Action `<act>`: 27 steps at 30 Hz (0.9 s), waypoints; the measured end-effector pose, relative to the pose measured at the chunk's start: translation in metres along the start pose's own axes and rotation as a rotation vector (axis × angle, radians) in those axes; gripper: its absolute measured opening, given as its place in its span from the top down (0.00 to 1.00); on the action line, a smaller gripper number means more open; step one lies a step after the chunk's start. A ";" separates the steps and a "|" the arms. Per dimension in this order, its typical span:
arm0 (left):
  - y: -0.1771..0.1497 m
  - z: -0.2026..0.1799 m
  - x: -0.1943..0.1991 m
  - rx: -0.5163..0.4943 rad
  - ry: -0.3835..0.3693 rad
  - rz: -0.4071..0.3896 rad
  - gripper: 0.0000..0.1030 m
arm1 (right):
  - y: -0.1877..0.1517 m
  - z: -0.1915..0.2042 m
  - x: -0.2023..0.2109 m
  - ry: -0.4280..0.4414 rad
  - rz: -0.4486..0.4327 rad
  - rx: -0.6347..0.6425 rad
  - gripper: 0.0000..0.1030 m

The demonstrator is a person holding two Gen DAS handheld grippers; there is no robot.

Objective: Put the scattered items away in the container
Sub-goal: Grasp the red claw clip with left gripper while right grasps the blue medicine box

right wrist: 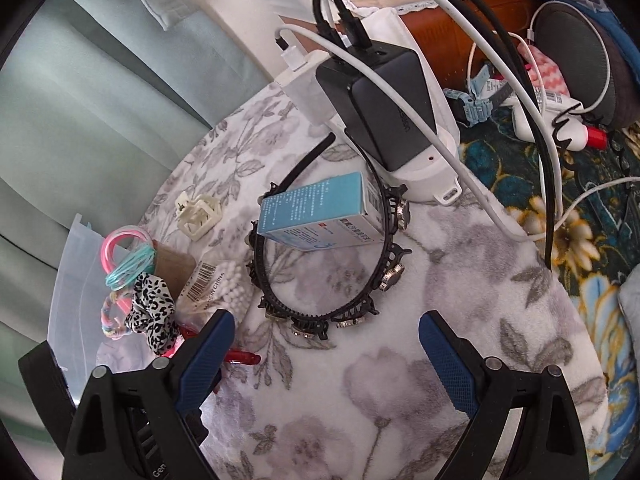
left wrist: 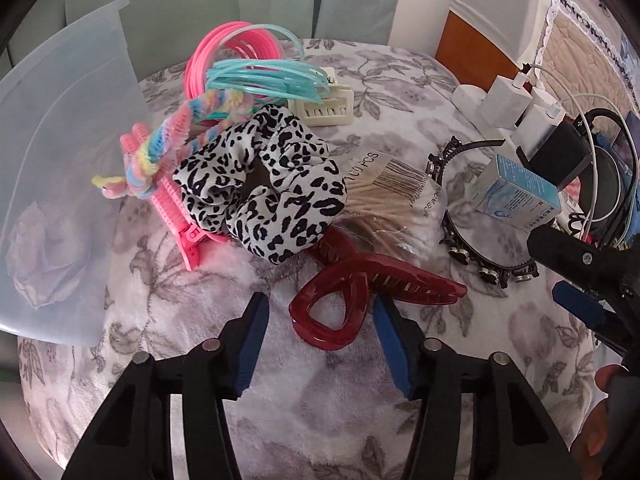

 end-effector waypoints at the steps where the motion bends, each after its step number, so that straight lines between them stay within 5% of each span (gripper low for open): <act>1: 0.000 -0.001 -0.002 -0.001 -0.004 0.004 0.59 | 0.002 0.004 -0.001 -0.001 -0.015 0.012 0.08; 13: -0.005 0.000 -0.007 0.012 -0.038 0.001 0.63 | 0.017 0.017 -0.013 -0.055 -0.125 0.090 0.09; 22: -0.002 0.002 -0.011 0.025 -0.066 0.016 0.63 | 0.023 0.019 -0.008 -0.268 -0.179 0.132 0.16; 27: -0.001 0.002 -0.012 0.026 -0.078 0.021 0.63 | 0.019 0.041 -0.001 -0.277 -0.243 0.240 0.16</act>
Point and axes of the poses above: each gripper's, at about its wrist camera, not at the fingertips, and x roughly against the way its jaws point, z to its left, y to its top, the point moved 4 cm from there along -x, roughly the way its jaws point, and after that the axes turned 5 degrees about y, right-handed, at the moved point
